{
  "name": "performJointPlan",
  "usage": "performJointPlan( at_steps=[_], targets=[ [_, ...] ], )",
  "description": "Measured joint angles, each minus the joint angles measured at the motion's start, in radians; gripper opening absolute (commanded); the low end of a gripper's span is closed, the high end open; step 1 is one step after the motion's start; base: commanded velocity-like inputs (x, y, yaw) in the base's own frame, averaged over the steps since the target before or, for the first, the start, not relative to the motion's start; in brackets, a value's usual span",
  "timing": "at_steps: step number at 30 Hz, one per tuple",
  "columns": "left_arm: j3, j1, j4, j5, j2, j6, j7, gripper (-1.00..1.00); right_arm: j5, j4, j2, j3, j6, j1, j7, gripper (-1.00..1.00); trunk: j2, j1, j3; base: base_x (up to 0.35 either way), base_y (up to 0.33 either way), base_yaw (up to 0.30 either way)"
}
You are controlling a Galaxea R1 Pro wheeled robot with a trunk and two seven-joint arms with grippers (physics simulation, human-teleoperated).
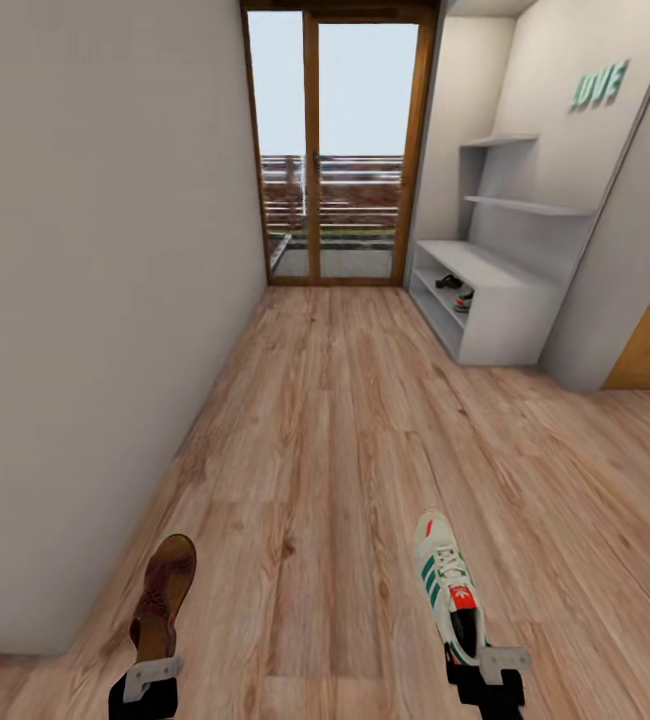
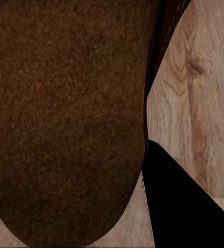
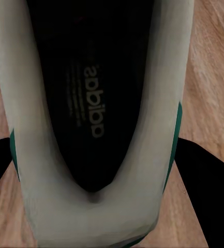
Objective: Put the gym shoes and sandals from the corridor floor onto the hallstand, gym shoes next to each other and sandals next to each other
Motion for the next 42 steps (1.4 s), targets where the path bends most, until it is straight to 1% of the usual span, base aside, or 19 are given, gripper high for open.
performJointPlan(
  at_steps=[15,42],
  targets=[
    [0.001,0.007,0.001,-0.001,0.002,0.000,0.000,-1.00,0.001,-0.005,-0.007,0.000,0.001,0.000,-0.001,-1.00,0.000,0.000,0.000,0.338,0.000,0.000],
    [0.000,0.015,0.000,-0.007,0.002,-0.001,0.000,-1.00,0.001,-0.007,-0.005,-0.001,-0.001,0.000,-0.001,-1.00,0.000,0.000,0.000,0.338,0.000,0.000]
  ],
)
